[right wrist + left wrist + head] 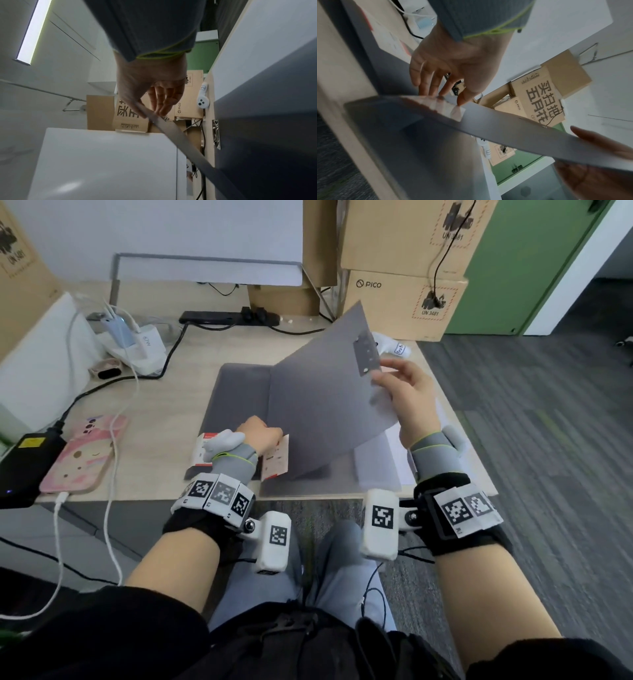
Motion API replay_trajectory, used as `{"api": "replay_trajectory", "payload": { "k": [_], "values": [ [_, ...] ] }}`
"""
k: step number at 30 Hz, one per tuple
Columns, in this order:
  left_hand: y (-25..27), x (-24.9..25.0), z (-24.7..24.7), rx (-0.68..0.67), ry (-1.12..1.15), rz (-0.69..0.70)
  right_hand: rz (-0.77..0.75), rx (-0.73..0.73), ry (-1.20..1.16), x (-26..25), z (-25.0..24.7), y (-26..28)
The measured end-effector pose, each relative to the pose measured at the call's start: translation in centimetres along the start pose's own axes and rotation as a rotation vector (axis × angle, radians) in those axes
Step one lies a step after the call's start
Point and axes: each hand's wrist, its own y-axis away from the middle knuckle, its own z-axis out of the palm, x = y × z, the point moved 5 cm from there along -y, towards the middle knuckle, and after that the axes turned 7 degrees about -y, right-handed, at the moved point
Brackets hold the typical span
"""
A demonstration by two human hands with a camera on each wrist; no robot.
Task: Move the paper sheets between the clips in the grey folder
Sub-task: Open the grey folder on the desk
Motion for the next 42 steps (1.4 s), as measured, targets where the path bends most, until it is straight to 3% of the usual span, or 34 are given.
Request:
{"api": "replay_trajectory", "payload": {
  "k": [5,11,19,21,24,28,33,37,42],
  "values": [
    [0.4,0.6,-0.9,-0.118,0.070,0.099,-0.069,-0.130,-0.098,-1.8,4.5,1.1],
    [1.5,2.8,-6.7,-0.158,0.593,0.241,-0.160,-0.358,0.027,-1.9,12.1,1.8],
    [1.5,-0.7,-13.7,-0.211,0.928,0.356,-0.209,-0.623,0.162,0.9,20.5,2.5],
    [1.3,-2.2,-14.5,-0.223,0.994,0.334,-0.197,-0.628,0.227,2.2,22.0,2.5],
    [1.2,-4.8,-15.8,-0.094,1.060,0.246,-0.173,-0.611,0.297,4.5,23.6,1.6],
    [0.4,-10.1,-16.6,-0.001,1.169,0.124,-0.014,-0.615,0.452,8.5,26.2,0.9],
    [-1.3,-15.7,-15.4,0.020,0.998,-0.085,0.204,-0.611,0.548,12.9,27.0,0.0],
    [-2.7,-19.1,-14.6,0.123,0.884,-0.234,0.228,-0.606,0.654,15.1,28.1,-0.4],
    [-4.1,-20.3,-13.4,0.126,0.715,-0.269,0.229,-0.525,0.706,16.5,27.7,-1.9]
  ]
}}
